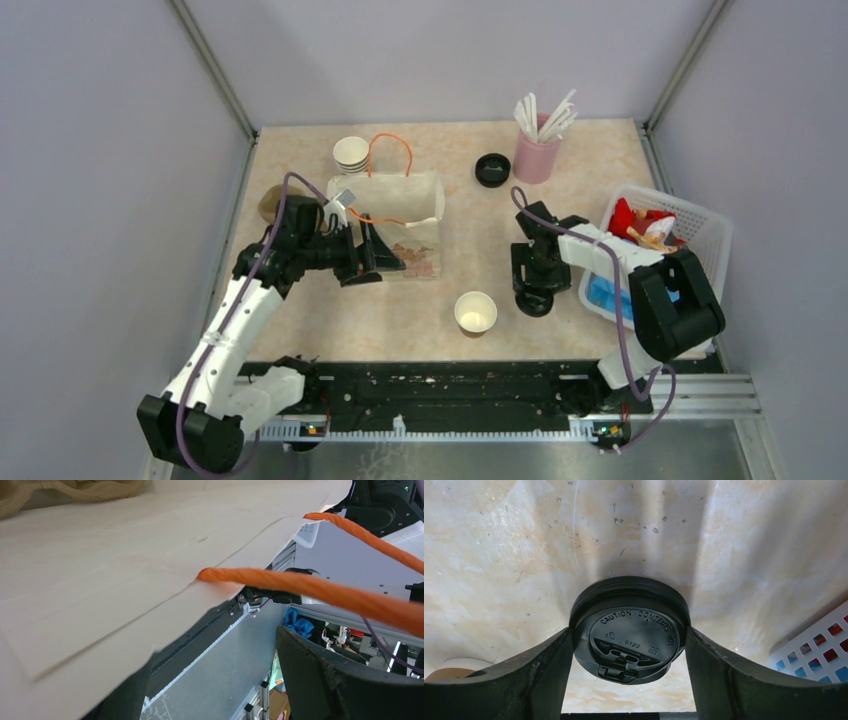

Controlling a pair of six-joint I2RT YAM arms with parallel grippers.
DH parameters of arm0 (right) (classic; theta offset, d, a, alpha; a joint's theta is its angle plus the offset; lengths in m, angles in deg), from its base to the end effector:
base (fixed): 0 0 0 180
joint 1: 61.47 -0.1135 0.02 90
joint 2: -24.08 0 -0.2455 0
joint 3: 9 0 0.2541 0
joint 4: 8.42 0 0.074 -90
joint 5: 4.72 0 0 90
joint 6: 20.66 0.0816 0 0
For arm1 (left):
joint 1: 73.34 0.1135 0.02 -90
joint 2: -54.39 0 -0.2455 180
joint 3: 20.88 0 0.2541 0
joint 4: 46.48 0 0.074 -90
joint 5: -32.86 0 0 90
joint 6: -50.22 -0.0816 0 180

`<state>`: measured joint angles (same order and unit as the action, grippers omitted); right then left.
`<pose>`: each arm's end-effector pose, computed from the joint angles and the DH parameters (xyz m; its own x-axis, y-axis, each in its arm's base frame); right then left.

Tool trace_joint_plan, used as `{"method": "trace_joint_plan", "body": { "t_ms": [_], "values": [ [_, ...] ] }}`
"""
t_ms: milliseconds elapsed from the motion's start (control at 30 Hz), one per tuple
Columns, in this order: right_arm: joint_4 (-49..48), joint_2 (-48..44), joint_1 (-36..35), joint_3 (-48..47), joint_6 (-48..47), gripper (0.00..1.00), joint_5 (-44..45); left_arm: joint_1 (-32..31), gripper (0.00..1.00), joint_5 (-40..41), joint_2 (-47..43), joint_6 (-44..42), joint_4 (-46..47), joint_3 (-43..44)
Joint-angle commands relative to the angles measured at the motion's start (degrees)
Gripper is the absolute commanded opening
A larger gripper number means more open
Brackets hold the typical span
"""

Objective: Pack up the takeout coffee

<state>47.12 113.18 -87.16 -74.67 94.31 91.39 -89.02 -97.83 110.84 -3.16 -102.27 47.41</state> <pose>0.2552 0.1131 0.1057 -0.9760 -0.0037 -0.2175 -0.0007 0.9999 -0.0139 0.2079 -0.1136 0.2759 -0.9281 -0.2092 -0.3079 0.1286 0.5960 -0.7926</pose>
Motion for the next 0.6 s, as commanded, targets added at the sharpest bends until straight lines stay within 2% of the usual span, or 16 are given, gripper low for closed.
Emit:
{"method": "trace_joint_plan", "body": {
  "t_ms": [0,67,167,233,400,567],
  "values": [
    [1.8,-2.7,-0.2,-1.1,-1.2,0.69,0.5,-2.6,0.92,0.8,-1.3,2.8,0.9,-1.1],
    [4.8,-6.7,-0.7,-2.8,-2.1,0.68,-0.4,-6.3,0.91,3.9,-0.4,3.8,0.8,-1.2],
    [9.7,-12.8,-3.0,-6.0,-3.8,0.68,-3.9,-17.6,0.91,12.2,1.6,7.0,1.2,-0.5],
    [13.2,-15.4,-5.5,-9.1,-2.6,0.68,-5.1,-20.9,0.91,14.1,2.6,9.3,2.0,-1.0],
    [14.6,-16.0,-15.6,-14.7,5.1,0.69,-8.7,-23.6,0.9,19.6,-0.4,11.5,5.6,-2.8],
    [15.9,-9.1,-24.6,-19.6,9.4,0.69,-3.8,-23.6,0.91,24.2,-3.6,11.2,5.8,-3.0]
  ]
}}
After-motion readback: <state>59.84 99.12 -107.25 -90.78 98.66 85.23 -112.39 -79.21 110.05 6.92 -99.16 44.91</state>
